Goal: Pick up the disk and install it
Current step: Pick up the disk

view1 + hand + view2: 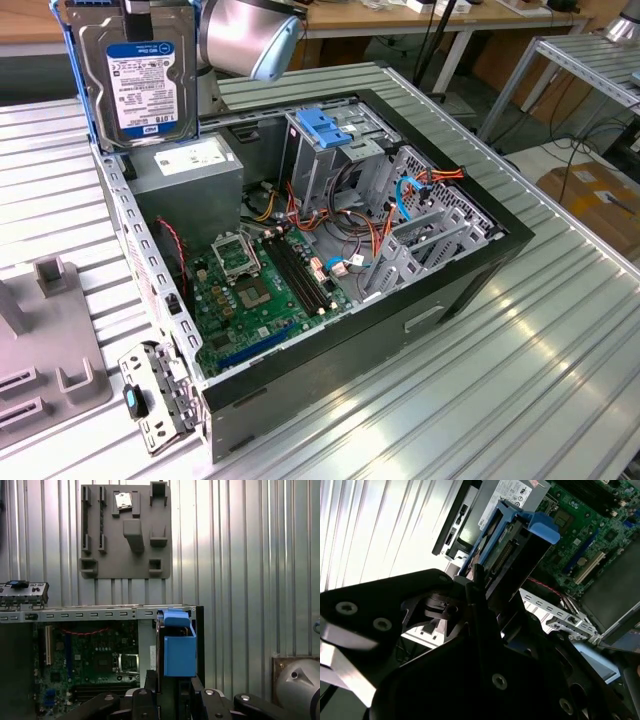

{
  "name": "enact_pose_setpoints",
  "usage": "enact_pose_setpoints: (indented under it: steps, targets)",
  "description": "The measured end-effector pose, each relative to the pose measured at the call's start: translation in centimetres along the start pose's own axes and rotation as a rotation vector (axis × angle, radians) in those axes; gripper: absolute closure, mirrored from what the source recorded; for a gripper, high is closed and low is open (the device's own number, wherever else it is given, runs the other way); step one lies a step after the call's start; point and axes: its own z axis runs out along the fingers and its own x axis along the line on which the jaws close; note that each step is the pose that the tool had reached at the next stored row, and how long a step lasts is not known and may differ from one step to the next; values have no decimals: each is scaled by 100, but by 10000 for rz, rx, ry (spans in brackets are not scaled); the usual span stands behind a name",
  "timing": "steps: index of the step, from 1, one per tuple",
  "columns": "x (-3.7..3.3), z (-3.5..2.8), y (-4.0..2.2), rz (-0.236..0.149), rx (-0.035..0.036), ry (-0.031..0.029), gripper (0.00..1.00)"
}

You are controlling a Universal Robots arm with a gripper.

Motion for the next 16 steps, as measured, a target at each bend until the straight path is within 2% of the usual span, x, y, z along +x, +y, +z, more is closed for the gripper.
enact_pose_setpoints:
  steps: [5,9,16]
  targets:
    - [0,0,-5,-2,0,1,65]
    - [-1,0,-43,-1,-1,1,65]
    - [-9,-1,-278,-1,-1,1,65]
